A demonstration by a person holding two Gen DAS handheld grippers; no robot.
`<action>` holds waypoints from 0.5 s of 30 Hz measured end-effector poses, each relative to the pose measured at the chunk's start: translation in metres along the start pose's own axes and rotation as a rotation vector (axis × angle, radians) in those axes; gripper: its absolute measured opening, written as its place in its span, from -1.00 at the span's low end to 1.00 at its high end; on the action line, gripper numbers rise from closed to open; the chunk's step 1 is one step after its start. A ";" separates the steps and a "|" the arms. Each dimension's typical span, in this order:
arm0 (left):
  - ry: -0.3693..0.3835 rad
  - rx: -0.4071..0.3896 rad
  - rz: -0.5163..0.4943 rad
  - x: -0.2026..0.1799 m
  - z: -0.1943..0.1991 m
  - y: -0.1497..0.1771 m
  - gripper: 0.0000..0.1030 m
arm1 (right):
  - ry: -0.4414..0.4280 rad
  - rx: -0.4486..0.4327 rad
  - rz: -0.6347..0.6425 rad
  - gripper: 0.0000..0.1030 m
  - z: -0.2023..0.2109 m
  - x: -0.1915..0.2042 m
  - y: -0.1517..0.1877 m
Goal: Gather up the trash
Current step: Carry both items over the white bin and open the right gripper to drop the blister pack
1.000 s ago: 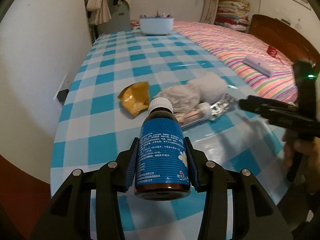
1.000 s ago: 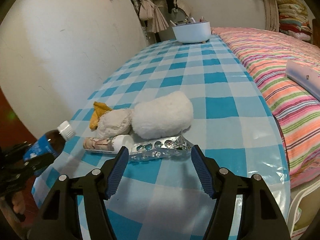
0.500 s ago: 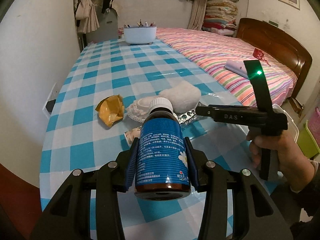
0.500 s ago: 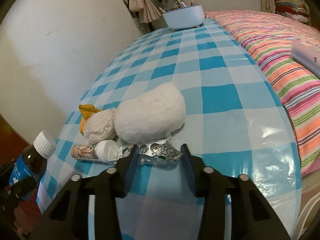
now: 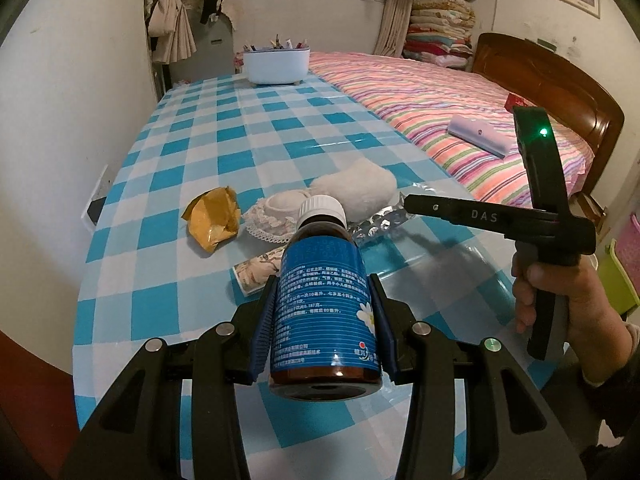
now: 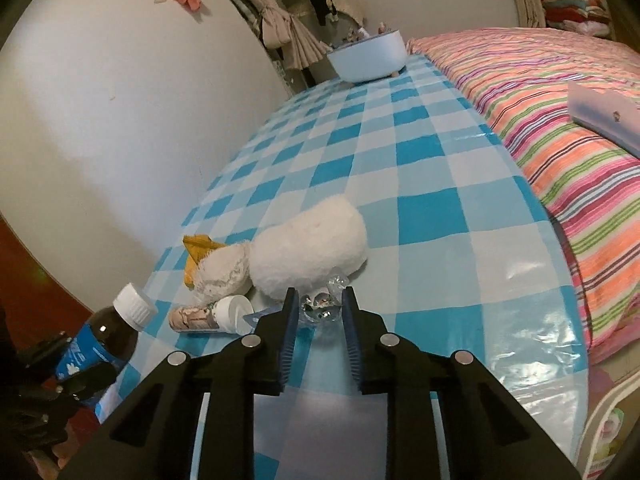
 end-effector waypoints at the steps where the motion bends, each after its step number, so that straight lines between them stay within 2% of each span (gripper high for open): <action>1: 0.003 0.000 -0.002 -0.002 0.000 0.000 -0.18 | 0.002 -0.012 -0.001 -0.58 0.004 -0.001 -0.001; 15: 0.040 0.001 -0.047 -0.033 -0.006 -0.004 -0.18 | 0.022 -0.116 -0.048 -0.58 0.060 -0.028 0.001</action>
Point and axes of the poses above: each gripper's, at about its wrist camera, not at the fingertips, and z roughly against the way its jaws point, x to its left, y to its underside, the point moved 4 cm from there along -z, roughly the way its jaws point, and after that the axes turned 15 degrees about z, right-handed, at the moved point
